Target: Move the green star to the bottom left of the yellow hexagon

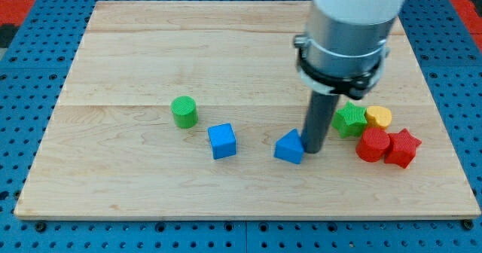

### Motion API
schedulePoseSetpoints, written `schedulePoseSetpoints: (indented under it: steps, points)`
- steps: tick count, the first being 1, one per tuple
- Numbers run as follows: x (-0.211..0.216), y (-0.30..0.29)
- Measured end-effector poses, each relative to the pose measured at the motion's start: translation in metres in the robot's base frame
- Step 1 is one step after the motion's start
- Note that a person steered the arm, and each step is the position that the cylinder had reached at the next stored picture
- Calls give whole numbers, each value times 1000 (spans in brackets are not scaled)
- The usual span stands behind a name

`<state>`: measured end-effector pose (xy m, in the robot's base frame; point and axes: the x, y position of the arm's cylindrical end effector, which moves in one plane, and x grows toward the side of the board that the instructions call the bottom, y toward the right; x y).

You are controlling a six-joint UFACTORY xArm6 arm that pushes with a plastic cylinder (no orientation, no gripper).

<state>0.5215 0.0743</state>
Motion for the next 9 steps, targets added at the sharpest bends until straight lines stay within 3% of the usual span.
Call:
schedulePoseSetpoints:
  steps: [1,2,3,4,6,8,9]
  points:
    - [-5,-62]
    - [-4,-16]
    - [-4,94]
    - [-6,120]
    - [-35,81]
    - [-45,88]
    - [-53,45]
